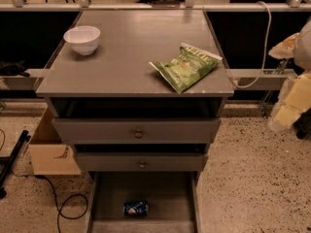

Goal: Pick pepsi can from bottom drawer and place on counter

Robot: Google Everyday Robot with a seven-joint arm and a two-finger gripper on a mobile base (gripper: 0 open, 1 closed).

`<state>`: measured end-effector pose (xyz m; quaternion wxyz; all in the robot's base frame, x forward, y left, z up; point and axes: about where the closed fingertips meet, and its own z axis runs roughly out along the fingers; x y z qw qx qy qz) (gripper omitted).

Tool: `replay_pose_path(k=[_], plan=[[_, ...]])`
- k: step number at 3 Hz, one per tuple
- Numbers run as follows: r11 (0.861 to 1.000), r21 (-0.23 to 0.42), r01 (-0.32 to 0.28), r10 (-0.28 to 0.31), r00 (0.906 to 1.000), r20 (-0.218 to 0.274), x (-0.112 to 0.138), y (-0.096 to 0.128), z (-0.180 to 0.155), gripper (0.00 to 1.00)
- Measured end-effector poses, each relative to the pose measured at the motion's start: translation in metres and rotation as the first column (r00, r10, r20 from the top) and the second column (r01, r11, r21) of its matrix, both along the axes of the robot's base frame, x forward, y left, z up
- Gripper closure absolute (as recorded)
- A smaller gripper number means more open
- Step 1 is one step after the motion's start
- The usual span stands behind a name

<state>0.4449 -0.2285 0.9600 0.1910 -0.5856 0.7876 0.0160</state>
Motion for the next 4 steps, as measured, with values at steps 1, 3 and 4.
replay_pose_path(k=[1,3,4], plan=[[0.996,0.091,-0.005,0.008,0.9992,-0.039,0.001,-0.002,-0.022,0.00],[0.967,0.247,-0.054,0.084,0.9904,-0.110,-0.017,0.016,-0.070,0.00],[0.957,0.278,-0.085,0.124,0.9840,-0.128,-0.025,0.031,-0.085,0.00]])
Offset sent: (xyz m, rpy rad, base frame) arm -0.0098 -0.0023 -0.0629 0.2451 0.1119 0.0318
